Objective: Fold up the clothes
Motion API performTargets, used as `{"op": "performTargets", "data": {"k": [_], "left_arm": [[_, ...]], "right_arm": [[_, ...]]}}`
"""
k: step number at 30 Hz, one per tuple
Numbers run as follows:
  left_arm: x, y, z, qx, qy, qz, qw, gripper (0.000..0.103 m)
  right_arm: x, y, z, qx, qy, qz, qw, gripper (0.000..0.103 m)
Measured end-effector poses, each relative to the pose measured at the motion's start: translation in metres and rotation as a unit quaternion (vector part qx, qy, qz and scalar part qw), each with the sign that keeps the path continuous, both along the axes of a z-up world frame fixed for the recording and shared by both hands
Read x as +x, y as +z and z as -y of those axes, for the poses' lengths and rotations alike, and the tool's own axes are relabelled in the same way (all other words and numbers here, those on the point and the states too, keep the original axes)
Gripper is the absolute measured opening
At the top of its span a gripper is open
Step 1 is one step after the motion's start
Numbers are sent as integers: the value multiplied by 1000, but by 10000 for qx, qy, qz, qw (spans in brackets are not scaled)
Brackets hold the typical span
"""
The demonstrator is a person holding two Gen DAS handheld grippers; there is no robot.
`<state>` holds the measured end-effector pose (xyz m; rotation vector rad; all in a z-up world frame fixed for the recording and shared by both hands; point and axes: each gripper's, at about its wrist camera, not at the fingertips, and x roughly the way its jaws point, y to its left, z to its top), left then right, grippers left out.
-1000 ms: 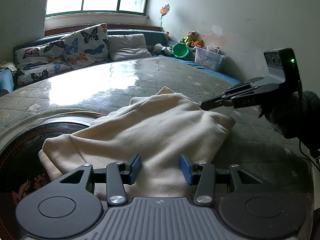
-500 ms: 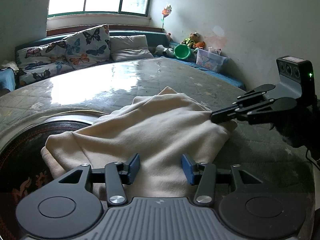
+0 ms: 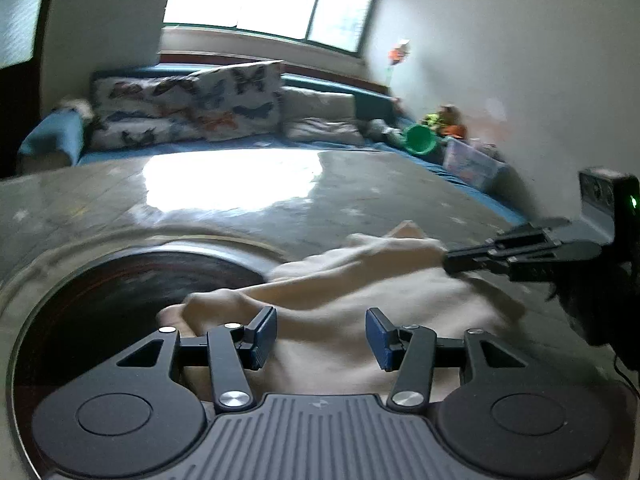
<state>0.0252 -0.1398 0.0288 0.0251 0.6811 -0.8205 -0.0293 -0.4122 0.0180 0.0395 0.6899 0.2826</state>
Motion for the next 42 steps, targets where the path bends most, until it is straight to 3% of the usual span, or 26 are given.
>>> {"op": "performTargets", "data": {"k": [5,7,10,12,14,18,22,28,29,32,37,40,42], "left_arm": [[18,-7,-16,-100,414,-209,9989,52],[18,-5,-23,-191,506,-265,9982,52],[8,2,-32,-149,672,-139,9975,53],[-2,8,-37,-90,831,-68,9965,56],[-9,9,-39,6,1064,-84,9943,68],[-17,5,-39,129,1331,-254,9907,71],[-16,-1,-34,115,1400,-510,9888,72],[-14,-4,-33,104,1550,-698,9854,70],[-15,-4,-33,102,1547,-709,9854,67],[-16,-3,-31,73,1523,-766,9853,53],[-17,-4,-25,-46,1466,-876,9853,31],[-17,-2,-22,-52,1471,-852,9854,24],[-18,0,-18,-5,1476,-801,9858,21]], "right_arm": [[-1,4,4,35,-67,20,10000,9],[-3,9,5,-3,-116,98,9999,28],[-3,10,11,-73,-304,133,9994,34],[-3,7,17,-15,-420,72,9991,39],[-4,4,21,75,-510,17,9987,44],[-4,-2,28,358,-604,-91,9975,51],[-4,-6,33,717,-651,-192,9951,51],[-4,-8,30,683,-681,-214,9951,48],[-4,-8,29,668,-667,-220,9953,48],[-4,-8,25,672,-619,-234,9955,34],[-4,-8,23,697,-636,-223,9953,31],[-5,-9,24,794,-654,-223,9944,30],[-5,-10,24,874,-639,-222,9939,19]]}}
